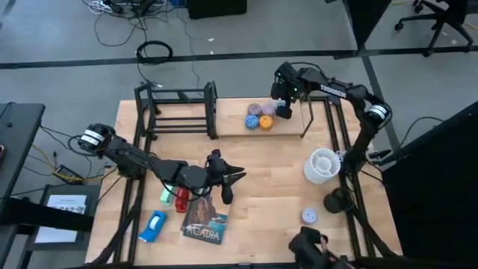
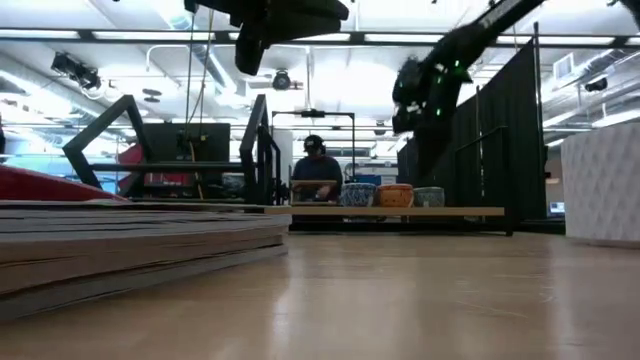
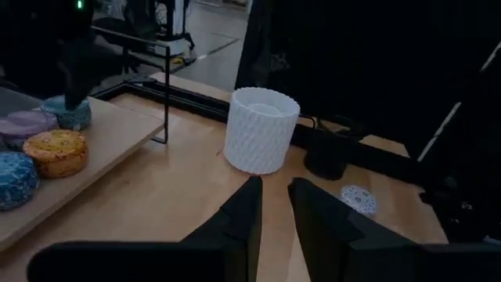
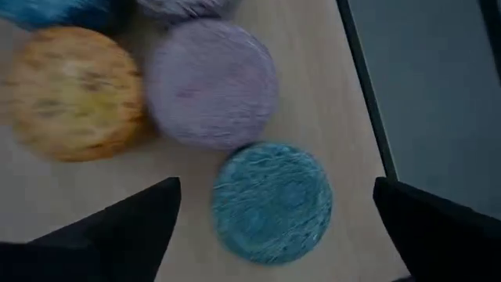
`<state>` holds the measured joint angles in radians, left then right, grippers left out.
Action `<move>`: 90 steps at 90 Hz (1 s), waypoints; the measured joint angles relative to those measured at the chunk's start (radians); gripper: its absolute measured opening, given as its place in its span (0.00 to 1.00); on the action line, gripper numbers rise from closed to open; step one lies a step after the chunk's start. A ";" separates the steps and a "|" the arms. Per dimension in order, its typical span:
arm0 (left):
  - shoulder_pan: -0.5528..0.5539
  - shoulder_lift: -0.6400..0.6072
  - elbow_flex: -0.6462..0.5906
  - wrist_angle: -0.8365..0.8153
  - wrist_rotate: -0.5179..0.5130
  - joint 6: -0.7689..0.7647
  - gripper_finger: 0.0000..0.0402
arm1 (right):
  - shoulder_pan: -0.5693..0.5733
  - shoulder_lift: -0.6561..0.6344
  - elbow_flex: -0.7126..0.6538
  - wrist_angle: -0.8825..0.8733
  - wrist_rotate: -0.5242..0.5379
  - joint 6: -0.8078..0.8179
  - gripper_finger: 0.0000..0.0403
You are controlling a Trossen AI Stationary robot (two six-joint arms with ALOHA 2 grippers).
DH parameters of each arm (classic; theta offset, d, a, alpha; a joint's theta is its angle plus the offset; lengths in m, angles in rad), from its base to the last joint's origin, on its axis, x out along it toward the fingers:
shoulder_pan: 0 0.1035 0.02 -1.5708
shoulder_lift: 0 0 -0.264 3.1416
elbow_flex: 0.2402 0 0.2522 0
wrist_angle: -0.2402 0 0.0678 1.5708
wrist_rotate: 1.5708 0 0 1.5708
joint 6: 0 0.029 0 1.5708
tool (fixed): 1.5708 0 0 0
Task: Stock shelves
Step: Remove the green scented candle from the shelf
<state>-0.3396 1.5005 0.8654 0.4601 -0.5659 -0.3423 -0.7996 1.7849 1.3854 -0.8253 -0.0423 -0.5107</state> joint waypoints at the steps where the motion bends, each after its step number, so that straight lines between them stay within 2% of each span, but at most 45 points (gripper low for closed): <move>1: 0.000 0.000 0.000 0.000 0.000 0.000 0.13 | -0.001 0.005 0.000 0.001 0.002 -0.003 0.98; 14: -0.001 0.000 0.000 0.000 0.001 -0.001 0.13 | -0.003 0.062 0.000 0.023 0.071 -0.029 0.97; 32: 0.000 0.000 0.000 -0.001 0.000 -0.002 0.13 | 0.003 0.106 0.002 0.011 0.083 -0.025 0.92; 39: 0.000 0.000 0.000 -0.002 0.001 -0.002 0.13 | 0.006 0.107 0.003 0.006 0.086 -0.024 0.87; 56: 0.000 0.000 0.000 -0.002 0.001 -0.002 0.13 | 0.015 0.088 0.000 -0.035 0.123 -0.012 0.65; 71: 0.000 0.000 0.000 -0.002 0.001 -0.002 0.13 | 0.031 0.058 -0.001 -0.140 0.186 0.029 0.65; 90: -0.001 0.000 0.000 -0.002 0.001 -0.003 0.13 | 0.143 -0.059 -0.001 -0.242 0.159 0.124 0.65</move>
<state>-0.3401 1.5005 0.8654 0.4583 -0.5652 -0.3450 -0.6566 1.7259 1.3842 -1.0678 0.1170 -0.3869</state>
